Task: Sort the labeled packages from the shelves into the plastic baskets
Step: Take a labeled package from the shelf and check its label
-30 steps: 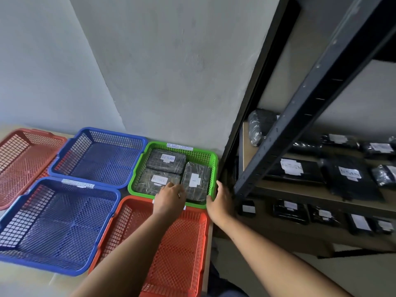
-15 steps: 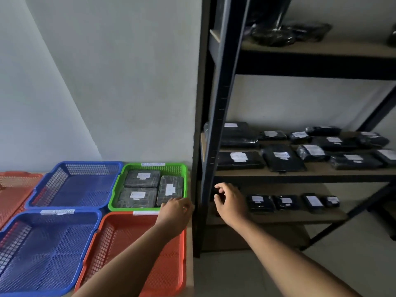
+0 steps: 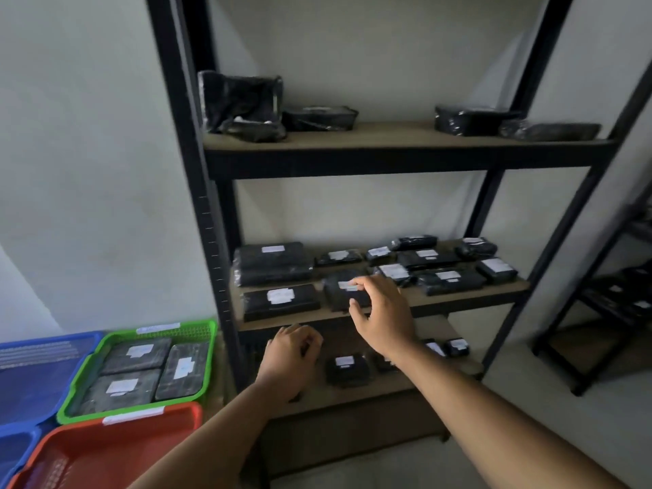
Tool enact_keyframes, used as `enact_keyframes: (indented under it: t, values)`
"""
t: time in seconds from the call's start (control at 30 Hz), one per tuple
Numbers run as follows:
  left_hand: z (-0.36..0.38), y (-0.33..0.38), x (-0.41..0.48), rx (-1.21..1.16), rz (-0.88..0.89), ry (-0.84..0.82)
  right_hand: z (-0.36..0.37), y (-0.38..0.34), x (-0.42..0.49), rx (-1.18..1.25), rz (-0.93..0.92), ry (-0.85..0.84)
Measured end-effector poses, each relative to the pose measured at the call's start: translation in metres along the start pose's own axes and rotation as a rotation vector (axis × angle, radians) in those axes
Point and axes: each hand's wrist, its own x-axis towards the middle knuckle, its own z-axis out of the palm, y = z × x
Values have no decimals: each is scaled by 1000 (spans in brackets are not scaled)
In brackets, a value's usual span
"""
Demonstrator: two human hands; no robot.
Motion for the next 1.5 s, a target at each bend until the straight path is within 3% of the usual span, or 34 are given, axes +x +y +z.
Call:
enact_keyframes:
  t: [0.17, 0.37, 0.63, 0.77, 0.97, 1.17, 1.37, 1.5]
  values:
    - [29, 115, 44, -27, 157, 115, -100, 58, 35, -82, -138, 44]
    - [12, 237, 110, 41, 310, 261, -195, 103, 91, -96, -191, 97]
    - [-29, 326, 183, 151, 433, 380, -258, 141, 165, -42, -231, 246]
    - [-44, 348, 221, 221, 483, 358, -272, 159, 198, -66, -224, 262]
    - [-56, 358, 288, 320, 414, 151, -291, 175, 259, -184, -215, 250]
    - [-56, 357, 332, 193, 318, -1, -307, 193, 316, -268, -127, 54]
    - [-47, 338, 344, 134, 316, -14, -303, 221, 371, -201, 217, -173]
    - [-45, 337, 346, 129, 307, 1, -299, 238, 395, -273, 329, -311]
